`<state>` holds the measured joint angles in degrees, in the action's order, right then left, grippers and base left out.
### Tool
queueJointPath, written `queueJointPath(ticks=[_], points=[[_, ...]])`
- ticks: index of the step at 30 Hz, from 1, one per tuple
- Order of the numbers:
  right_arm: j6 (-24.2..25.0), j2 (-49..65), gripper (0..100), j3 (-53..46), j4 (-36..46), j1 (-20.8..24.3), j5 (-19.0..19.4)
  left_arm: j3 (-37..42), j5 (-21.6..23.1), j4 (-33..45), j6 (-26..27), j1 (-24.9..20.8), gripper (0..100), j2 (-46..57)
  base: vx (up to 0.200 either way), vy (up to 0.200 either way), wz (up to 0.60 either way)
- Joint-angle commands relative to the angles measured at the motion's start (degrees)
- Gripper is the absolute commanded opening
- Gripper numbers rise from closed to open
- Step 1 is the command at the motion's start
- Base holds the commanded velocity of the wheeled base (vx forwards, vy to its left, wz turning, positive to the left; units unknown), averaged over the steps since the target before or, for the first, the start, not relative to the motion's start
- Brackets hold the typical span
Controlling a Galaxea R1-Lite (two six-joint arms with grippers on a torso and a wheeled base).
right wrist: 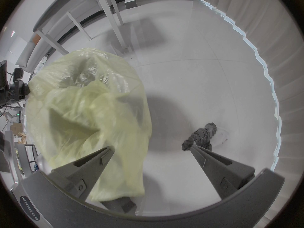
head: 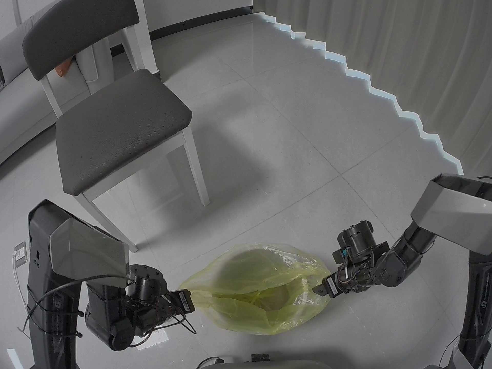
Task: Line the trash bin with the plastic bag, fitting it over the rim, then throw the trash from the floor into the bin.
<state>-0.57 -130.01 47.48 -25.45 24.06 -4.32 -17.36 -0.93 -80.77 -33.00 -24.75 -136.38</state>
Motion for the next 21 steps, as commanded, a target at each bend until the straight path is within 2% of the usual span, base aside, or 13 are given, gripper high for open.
queueJointPath(ticks=[1, 9, 21], points=[[-1.2, -7.9, 100, 5.9, 0.5, -0.2, -0.4, 0.4, -1.2, -1.7, -0.1, -0.9, 0, -1.8, 0.000, 0.000, 0.00], [-1.6, -8.4, 100, 5.8, 0.5, -0.3, -0.5, 2.0, -1.1, -3.3, -0.8, -1.2, 0, -0.5, 0.000, 0.000, 0.00], [-1.7, 6.4, 100, -2.9, 0.6, -0.3, -0.4, 1.8, -0.6, -4.5, -0.7, -0.2, 0, -1.7, 0.000, 0.000, 0.00]])
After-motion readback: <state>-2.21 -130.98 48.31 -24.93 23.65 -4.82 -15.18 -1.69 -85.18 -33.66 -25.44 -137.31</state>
